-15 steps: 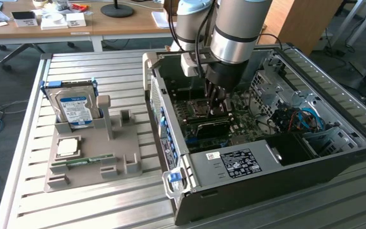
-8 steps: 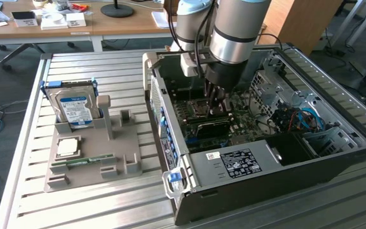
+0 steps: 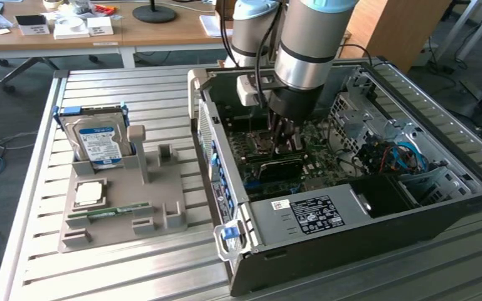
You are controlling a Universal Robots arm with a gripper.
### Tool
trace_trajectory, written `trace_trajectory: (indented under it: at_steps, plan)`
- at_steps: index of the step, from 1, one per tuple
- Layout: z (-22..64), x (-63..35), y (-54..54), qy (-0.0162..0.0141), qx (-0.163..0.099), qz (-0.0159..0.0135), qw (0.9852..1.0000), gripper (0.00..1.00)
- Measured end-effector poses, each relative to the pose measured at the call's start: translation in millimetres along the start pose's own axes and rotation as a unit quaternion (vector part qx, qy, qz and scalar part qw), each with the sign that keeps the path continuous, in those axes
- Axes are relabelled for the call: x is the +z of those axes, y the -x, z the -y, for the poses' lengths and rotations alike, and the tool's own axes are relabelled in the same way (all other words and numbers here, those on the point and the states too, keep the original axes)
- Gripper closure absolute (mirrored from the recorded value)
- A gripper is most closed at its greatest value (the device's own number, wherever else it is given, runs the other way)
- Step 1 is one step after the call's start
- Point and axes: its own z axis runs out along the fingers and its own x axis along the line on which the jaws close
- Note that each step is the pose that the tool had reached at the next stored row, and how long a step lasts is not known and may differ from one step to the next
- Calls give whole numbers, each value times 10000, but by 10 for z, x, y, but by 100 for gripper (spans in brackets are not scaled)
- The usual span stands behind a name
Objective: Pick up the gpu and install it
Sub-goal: 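Press down on the gpu until it lock into place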
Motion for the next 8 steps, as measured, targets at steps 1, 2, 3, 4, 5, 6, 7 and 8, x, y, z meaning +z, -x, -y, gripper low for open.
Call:
trace_trajectory:
  at_steps: [1,2,3,4,5,6,7,8]
  plan:
    - [0,3,0,0,0,0,10000,89]
    - [0,15,0,-1,0,2,10000,89]
    - [0,32,0,-1,0,2,10000,89]
    - [0,45,-1,0,0,1,10000,89]
    - [0,52,-1,0,0,1,10000,89]
    - [-1,53,-2,0,0,1,10000,89]
    - [-1,53,-2,0,0,1,10000,89]
    - [0,53,-2,0,0,0,10000,89]
